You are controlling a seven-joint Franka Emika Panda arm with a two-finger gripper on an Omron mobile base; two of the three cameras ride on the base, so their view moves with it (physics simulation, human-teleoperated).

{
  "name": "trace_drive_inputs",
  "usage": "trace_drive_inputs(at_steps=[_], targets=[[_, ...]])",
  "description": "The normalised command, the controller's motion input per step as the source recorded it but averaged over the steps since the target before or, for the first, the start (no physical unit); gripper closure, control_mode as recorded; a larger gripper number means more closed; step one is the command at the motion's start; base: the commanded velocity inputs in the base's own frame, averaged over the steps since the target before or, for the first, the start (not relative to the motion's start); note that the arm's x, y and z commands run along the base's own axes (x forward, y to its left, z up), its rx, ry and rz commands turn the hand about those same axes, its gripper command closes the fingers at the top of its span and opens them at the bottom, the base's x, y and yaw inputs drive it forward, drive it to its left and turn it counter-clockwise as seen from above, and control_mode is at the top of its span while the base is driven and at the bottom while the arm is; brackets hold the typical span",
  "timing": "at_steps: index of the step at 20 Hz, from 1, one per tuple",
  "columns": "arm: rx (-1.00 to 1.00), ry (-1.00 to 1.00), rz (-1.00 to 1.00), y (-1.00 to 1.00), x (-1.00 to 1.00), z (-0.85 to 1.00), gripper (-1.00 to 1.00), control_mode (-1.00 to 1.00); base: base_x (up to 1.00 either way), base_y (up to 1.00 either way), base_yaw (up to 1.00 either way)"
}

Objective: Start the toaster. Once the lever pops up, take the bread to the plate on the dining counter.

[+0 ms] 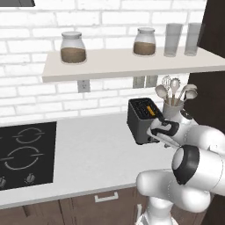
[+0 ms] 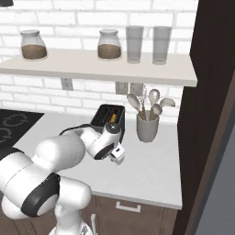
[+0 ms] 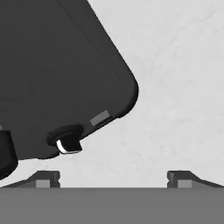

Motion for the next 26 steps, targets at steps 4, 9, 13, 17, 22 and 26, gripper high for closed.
trace_drive_inputs(at_steps=[4,9,13,17,22,26], targets=[[-0.07,0.0,0.15,0.0,-0.34,0.79,-1.0,-1.0,0.0,0.0,0.0],[-0.04,0.0,0.21,0.0,-0.51,0.84,-1.0,-1.0,0.0,0.0,0.0],[-0.04,0.0,0.32,0.0,-0.3,0.67,-1.0,-1.0,0.0,0.0,0.0],[-0.08,0.0,0.31,0.0,-0.13,0.57,-1.0,-1.0,0.0,0.0,0.0],[0.0,0.0,0.07,0.0,0.0,0.08,-1.0,-1.0,0.0,0.0,0.0],[-0.02,-0.06,-0.13,0.0,0.2,-0.03,-1.0,-1.0,0.0,0.0,0.0]])
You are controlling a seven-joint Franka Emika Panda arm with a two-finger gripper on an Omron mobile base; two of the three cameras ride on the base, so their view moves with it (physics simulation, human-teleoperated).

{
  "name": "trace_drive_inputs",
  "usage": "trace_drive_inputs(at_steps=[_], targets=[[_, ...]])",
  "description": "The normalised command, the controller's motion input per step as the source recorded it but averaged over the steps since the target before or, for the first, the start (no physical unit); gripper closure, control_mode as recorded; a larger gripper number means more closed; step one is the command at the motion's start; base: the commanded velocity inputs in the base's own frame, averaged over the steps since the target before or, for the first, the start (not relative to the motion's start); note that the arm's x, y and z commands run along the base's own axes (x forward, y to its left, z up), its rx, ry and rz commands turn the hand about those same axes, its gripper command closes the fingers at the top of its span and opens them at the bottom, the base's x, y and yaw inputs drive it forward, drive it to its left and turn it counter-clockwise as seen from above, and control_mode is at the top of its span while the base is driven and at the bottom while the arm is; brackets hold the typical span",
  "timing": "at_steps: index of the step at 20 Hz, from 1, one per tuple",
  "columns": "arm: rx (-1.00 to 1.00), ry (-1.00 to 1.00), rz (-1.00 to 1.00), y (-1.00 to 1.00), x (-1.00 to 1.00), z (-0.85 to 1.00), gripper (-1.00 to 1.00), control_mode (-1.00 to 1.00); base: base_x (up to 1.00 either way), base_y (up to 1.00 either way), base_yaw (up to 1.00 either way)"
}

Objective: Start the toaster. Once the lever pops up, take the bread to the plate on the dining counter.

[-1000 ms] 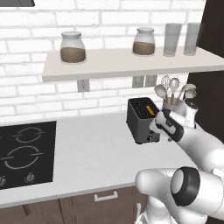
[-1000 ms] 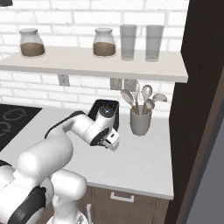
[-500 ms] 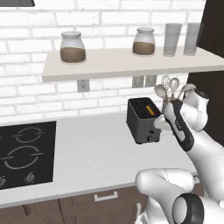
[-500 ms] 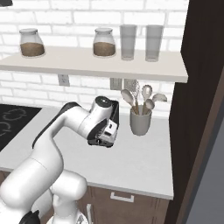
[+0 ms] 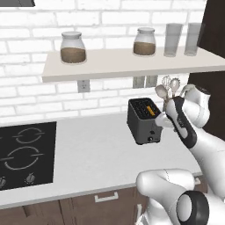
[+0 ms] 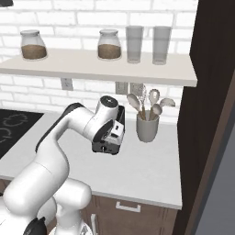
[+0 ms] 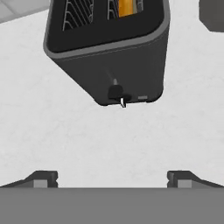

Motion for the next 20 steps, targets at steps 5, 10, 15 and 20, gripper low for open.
trace_drive_inputs(at_steps=[5,10,15,20], targets=[[-0.09,-0.16,-0.12,0.04,0.44,0.0,-1.0,-1.0,0.0,0.0,0.0],[-0.01,-0.13,-0.07,0.01,0.34,0.0,-1.0,-1.0,0.0,0.0,0.0],[0.0,-0.01,0.0,-0.01,0.41,0.04,-1.0,-1.0,0.0,0.0,0.0],[-0.01,0.0,0.0,-0.01,0.3,0.35,-1.0,-1.0,0.0,0.0,0.0]])
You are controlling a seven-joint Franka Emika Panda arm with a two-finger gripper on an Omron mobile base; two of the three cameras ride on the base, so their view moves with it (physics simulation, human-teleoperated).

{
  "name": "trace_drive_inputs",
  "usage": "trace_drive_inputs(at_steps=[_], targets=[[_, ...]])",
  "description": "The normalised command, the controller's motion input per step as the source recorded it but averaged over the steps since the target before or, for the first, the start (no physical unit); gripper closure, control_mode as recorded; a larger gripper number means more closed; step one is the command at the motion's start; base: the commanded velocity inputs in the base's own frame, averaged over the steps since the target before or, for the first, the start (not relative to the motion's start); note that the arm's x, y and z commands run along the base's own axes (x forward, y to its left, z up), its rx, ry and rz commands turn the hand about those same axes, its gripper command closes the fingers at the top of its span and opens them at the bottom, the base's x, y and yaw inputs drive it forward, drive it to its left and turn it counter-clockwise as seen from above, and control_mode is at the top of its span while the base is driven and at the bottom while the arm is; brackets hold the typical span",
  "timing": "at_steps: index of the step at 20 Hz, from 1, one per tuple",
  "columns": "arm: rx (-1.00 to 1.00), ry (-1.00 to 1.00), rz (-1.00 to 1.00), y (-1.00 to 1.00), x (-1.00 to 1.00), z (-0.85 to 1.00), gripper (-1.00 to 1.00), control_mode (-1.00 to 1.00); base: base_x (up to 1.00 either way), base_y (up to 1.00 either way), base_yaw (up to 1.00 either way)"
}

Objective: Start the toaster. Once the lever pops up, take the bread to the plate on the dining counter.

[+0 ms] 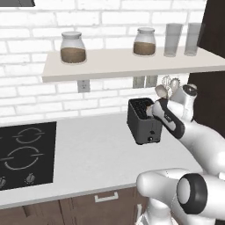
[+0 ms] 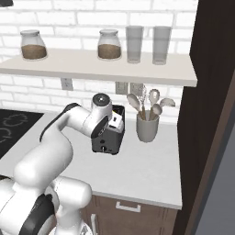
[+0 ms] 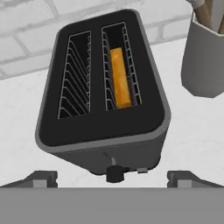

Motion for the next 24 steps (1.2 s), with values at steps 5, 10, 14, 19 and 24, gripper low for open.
trace_drive_inputs(at_steps=[5,10,14,19,24], targets=[[0.0,0.02,0.02,-0.14,0.18,0.57,-1.0,-1.0,0.0,0.0,0.0],[0.0,0.02,0.07,-0.05,0.11,0.11,-1.0,-1.0,0.0,0.0,0.0],[-0.03,0.0,0.03,0.0,0.02,-0.27,-1.0,-1.0,0.0,0.0,0.0],[-0.18,-0.07,0.01,0.04,-0.01,-0.26,-1.0,-1.0,0.0,0.0,0.0],[-0.11,-0.12,0.0,0.07,0.0,-0.02,-1.0,-1.0,0.0,0.0,0.0]])
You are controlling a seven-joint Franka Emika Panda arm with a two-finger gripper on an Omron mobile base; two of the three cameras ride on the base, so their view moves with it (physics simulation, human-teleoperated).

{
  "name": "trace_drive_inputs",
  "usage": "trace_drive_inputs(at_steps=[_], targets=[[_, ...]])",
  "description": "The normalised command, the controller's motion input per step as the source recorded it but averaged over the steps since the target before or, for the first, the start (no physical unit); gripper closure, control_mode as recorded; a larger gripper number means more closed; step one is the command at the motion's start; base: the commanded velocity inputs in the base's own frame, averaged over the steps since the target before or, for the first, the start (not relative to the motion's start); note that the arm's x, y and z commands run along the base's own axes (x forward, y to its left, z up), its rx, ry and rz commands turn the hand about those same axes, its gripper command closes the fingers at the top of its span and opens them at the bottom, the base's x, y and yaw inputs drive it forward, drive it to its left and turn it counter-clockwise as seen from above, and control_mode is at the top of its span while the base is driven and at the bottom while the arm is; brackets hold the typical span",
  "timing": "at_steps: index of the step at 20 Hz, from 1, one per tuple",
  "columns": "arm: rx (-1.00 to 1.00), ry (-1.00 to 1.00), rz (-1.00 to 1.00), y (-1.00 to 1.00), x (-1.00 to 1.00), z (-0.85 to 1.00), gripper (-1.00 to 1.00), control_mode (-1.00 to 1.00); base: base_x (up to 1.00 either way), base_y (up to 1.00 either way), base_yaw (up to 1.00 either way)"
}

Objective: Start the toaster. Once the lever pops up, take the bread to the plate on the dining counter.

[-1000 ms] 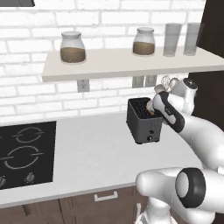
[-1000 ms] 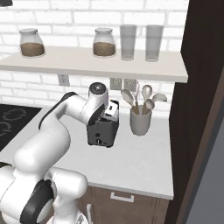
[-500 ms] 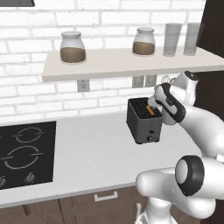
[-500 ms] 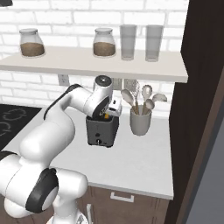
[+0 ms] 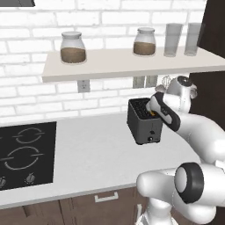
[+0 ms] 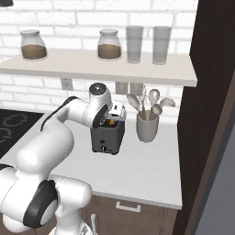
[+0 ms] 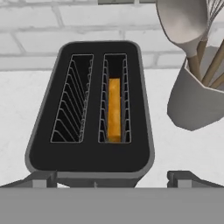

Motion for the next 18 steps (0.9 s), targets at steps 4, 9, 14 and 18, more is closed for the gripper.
trace_drive_inputs(at_steps=[4,9,14,18], targets=[[0.0,-0.11,0.0,0.0,0.0,0.0,-1.0,-1.0,0.0,0.0,0.0],[0.07,-0.02,0.0,0.0,0.0,0.0,-1.0,-1.0,0.0,0.0,0.0],[0.03,0.0,0.0,0.0,0.06,0.0,-1.0,-1.0,0.0,0.0,0.0],[0.0,0.0,0.0,0.0,0.19,0.0,-1.0,-1.0,0.0,0.0,0.0]])
